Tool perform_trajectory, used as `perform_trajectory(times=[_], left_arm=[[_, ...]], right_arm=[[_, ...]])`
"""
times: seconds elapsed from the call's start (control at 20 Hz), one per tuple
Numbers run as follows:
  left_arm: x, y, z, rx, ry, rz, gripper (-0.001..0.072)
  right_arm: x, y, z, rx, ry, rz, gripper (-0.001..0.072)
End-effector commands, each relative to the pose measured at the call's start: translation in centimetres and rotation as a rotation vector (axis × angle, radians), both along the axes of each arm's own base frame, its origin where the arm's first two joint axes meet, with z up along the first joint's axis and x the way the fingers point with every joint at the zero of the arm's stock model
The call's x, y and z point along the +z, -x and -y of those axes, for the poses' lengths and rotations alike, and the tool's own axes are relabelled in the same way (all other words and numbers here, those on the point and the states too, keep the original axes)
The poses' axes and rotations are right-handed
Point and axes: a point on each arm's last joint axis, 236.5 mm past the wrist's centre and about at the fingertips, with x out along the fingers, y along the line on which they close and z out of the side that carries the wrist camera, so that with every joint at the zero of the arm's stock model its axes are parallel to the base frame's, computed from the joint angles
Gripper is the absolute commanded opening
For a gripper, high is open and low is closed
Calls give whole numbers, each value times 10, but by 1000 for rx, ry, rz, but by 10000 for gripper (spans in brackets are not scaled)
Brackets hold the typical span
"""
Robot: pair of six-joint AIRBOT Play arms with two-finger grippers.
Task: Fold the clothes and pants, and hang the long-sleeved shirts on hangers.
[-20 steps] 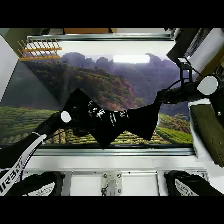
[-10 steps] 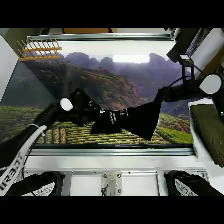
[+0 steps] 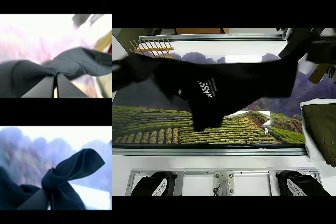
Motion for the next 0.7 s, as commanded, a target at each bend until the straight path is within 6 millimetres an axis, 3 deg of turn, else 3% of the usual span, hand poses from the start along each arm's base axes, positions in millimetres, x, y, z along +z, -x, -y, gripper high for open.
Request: perform_trajectory(times=[0.0,0.15,0.25,0.35,0.5,0.65], left_arm=[[106,81,-13,46,10,320,6],[161,133,-15,61,35,510,6],[180,153,-16,61,41,572,6],[187,157,-13,50,52,575,6],[180,140,-10,33,13,513,6],[130,77,-12,30,-55,306,6]], right_arm=[[80,52,6,-7,-31,226,11],[99,94,9,-3,-32,284,11],[97,115,10,-4,-44,266,11],[82,128,10,-1,-42,197,11],[39,140,14,-32,-56,-6,11],[-7,123,13,-58,-71,-205,11]])
